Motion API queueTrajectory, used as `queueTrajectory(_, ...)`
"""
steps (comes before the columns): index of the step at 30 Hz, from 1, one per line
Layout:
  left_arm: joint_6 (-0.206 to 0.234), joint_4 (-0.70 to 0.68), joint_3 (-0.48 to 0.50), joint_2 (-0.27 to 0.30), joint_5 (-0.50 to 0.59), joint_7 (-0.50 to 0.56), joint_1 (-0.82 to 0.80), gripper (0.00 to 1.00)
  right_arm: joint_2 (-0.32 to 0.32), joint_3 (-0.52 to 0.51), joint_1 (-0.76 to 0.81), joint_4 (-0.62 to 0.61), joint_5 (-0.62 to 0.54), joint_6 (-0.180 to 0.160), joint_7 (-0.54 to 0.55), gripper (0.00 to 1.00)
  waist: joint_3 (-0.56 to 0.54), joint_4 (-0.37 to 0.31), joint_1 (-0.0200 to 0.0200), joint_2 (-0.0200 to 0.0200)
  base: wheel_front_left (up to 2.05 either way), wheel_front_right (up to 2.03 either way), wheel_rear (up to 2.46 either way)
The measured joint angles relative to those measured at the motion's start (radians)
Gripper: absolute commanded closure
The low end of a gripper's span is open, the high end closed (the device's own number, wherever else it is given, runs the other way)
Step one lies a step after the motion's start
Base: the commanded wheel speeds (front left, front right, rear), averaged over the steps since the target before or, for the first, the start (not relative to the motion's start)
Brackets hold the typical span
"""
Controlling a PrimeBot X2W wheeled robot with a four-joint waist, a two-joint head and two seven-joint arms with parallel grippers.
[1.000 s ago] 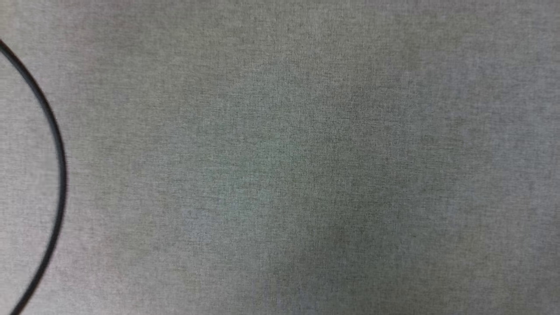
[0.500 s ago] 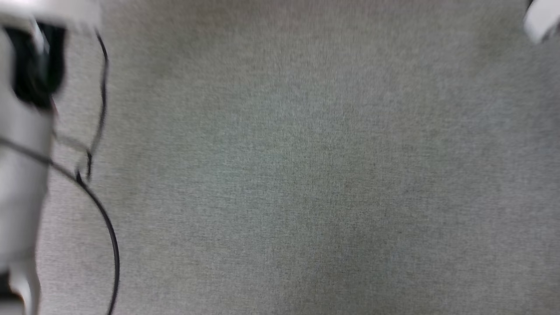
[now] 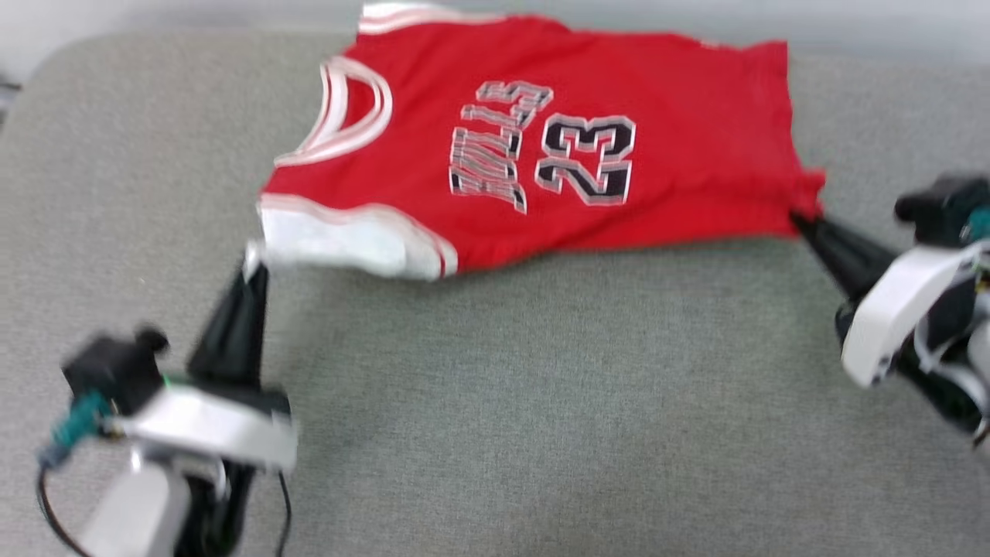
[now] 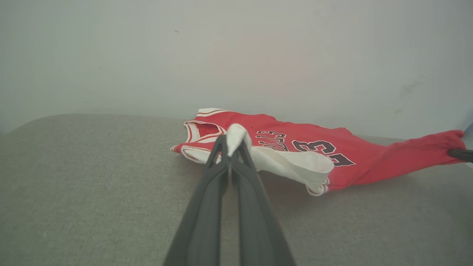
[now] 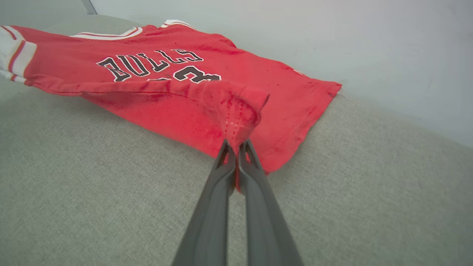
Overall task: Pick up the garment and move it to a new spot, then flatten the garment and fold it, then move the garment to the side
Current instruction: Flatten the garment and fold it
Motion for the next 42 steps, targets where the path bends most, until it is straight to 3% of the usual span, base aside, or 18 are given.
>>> queueTrajectory(7, 0.041, -0.065, -0.006, -0.003, -0.044, 0.005, 0.249, 1.0, 0.01, -0.043, 0.198, -0.048, -0.002, 0.0, 0.029, 1.0, -0.106, 0.0, 0.0, 0.0, 0.0, 0.0, 0.0)
queueTrajectory(17, 0.042, -0.127, -0.033, 0.034, -0.122, 0.07, 0.521, 1.0, 0.039, -0.084, 0.435, -0.066, -0.023, 0.0, 0.066, 1.0, -0.237, -0.016, 0.0, 0.0, 0.0, 0.0, 0.0)
queueTrajectory(33, 0.018, -0.109, -0.065, 0.066, -0.232, 0.161, 0.702, 1.0, 0.044, -0.191, 0.75, -0.088, 0.012, 0.0, 0.067, 1.0, -0.332, -0.012, 0.0001, 0.0, 0.0, 0.0, 0.0)
queueTrajectory(42, 0.032, -0.109, -0.036, 0.075, -0.228, 0.128, 0.721, 1.0, 0.062, -0.241, 0.795, -0.131, -0.012, 0.0, 0.07, 1.0, -0.332, -0.019, 0.0003, 0.0, 0.0, 0.0, 0.0)
